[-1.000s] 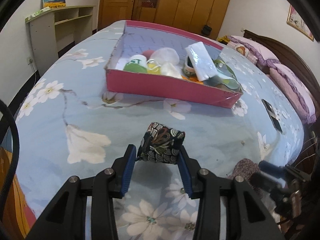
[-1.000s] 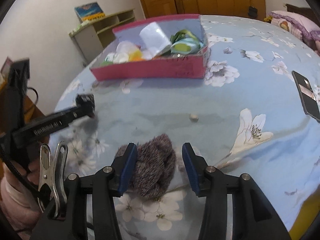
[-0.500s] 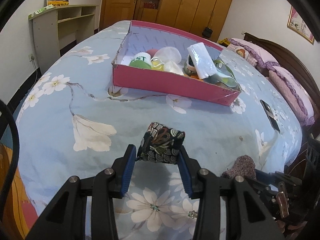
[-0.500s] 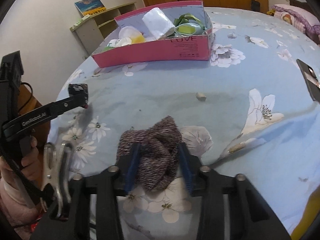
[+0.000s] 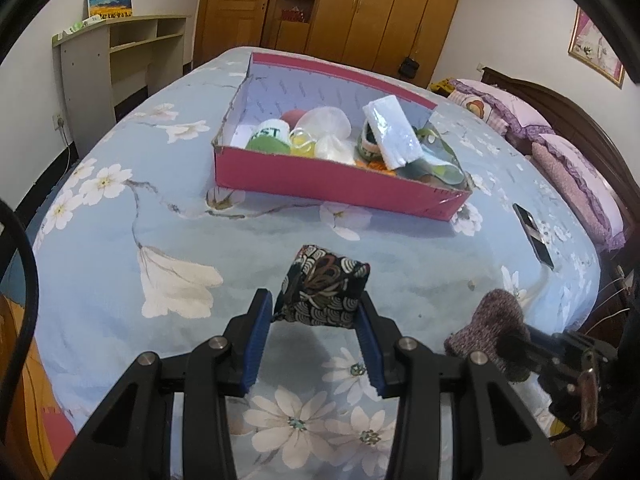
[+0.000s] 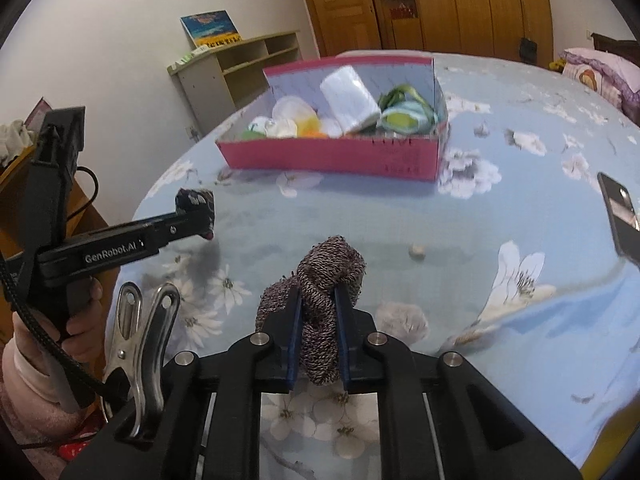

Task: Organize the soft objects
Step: 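Carry the pouch into the box with left gripper while right gripper lowers the knit sock there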

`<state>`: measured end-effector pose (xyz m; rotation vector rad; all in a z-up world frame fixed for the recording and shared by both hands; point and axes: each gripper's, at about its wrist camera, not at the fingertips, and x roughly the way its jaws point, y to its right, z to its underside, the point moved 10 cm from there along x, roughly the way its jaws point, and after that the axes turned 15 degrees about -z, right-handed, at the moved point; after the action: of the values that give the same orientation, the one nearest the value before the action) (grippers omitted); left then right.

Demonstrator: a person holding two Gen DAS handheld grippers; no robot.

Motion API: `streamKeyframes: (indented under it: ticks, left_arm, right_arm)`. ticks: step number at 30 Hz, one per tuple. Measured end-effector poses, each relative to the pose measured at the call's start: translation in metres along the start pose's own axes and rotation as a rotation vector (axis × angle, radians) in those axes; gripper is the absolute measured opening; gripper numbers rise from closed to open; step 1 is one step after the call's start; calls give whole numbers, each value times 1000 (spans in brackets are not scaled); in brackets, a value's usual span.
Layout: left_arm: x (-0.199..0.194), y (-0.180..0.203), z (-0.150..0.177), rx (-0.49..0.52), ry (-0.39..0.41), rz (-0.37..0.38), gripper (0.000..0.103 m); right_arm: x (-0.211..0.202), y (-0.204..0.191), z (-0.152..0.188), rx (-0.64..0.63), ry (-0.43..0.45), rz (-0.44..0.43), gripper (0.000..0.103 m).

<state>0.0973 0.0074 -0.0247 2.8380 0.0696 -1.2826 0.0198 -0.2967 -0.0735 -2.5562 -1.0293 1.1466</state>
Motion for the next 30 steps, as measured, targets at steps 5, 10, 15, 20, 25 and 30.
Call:
streamKeyframes:
  ticks: [5, 10, 15, 20, 25, 30]
  left_arm:
    - [-9, 2, -13, 12, 31, -1, 44]
    - [-19, 7, -31, 36, 73, -6, 44]
    - [-24, 11, -49, 45, 91, 8, 44]
    - [-26, 19, -68, 53, 104, 21, 44]
    - [-22, 25, -82, 54, 104, 28, 44]
    - [-17, 29, -94, 53, 112, 33, 44]
  right_arm:
    - [-9, 0, -13, -21, 19, 10, 16]
    - [-22, -2, -34, -64, 54, 34, 15]
    - [-35, -1, -61, -101, 91, 67, 15]
    - [-43, 2, -88, -122, 121, 90, 15]
    - [-43, 13, -115, -124, 138, 118, 15]
    - [-40, 19, -132, -121, 142, 123, 15]
